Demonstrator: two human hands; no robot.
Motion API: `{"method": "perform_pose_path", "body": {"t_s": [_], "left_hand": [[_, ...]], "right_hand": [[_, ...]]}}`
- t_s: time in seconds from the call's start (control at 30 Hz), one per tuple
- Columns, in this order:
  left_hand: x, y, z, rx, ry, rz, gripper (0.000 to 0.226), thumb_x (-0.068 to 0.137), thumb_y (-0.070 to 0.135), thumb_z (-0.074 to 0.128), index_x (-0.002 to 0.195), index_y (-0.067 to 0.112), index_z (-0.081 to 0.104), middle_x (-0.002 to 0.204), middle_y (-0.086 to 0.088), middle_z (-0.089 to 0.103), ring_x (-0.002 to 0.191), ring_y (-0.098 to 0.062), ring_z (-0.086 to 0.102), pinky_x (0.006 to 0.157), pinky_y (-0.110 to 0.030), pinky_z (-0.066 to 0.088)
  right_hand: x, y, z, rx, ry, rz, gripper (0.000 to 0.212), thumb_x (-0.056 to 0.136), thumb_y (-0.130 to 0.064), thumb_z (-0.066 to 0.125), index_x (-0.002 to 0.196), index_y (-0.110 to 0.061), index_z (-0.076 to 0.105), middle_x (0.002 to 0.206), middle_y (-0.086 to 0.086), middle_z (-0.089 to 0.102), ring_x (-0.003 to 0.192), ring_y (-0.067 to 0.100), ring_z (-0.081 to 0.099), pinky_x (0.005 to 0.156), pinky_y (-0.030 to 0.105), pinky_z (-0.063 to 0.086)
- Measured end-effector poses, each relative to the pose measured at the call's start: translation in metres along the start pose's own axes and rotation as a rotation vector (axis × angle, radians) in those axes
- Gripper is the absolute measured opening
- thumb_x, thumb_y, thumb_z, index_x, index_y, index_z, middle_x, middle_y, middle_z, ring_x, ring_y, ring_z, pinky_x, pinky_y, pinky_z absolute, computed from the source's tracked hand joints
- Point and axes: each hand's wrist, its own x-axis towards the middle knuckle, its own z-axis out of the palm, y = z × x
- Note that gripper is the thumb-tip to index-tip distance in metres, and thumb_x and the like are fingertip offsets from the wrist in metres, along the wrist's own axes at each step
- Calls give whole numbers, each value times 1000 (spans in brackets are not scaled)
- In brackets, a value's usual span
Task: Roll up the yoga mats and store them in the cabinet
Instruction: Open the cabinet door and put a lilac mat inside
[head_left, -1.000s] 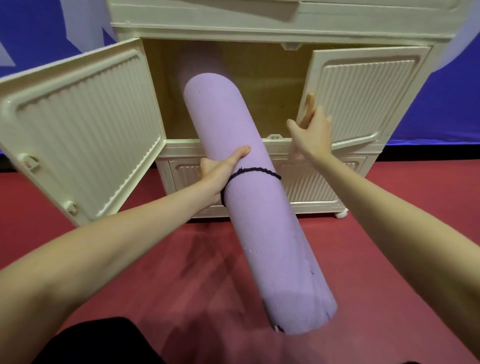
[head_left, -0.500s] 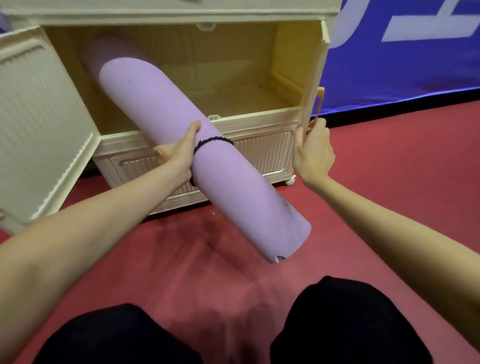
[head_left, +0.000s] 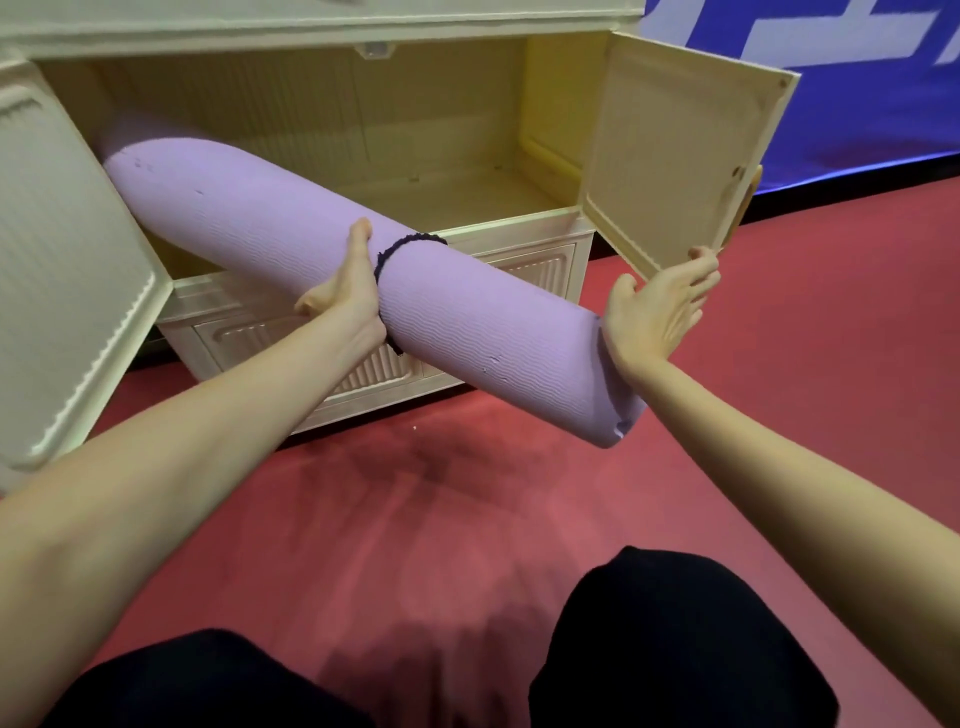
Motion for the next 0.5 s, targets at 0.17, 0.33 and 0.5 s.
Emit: {"method": "perform_pose_path", "body": {"t_s": [0.17, 0.33, 0.5], "left_hand": [[-2, -3, 5, 37, 10, 12, 114, 31, 62, 82, 120, 10, 34, 114, -3, 55, 87, -26, 64, 71, -50, 57], [0, -2, 16, 37, 38, 14, 105, 36, 59, 85, 114, 11, 34, 107, -3, 53, 86, -27, 65, 72, -53, 57], [-2, 3, 32, 14, 36, -32, 106, 32, 61, 85, 112, 11, 36, 107, -2, 56, 82, -29, 65, 68, -62, 54]], "right_hand": [[27, 14, -1, -81, -123, -3, 39, 80, -14, 53, 118, -8, 49, 133, 13, 41, 127, 33, 39, 104, 41, 28], [56, 20, -1, -118, -284, -16, 44, 84, -23, 57, 122, -4, 49, 143, 21, 32, 137, 36, 26, 112, 43, 18], [73, 16, -2, -269, -395, -172, 56, 80, -42, 63, 122, -6, 50, 151, 30, 20, 145, 41, 8, 116, 50, 8]]}}
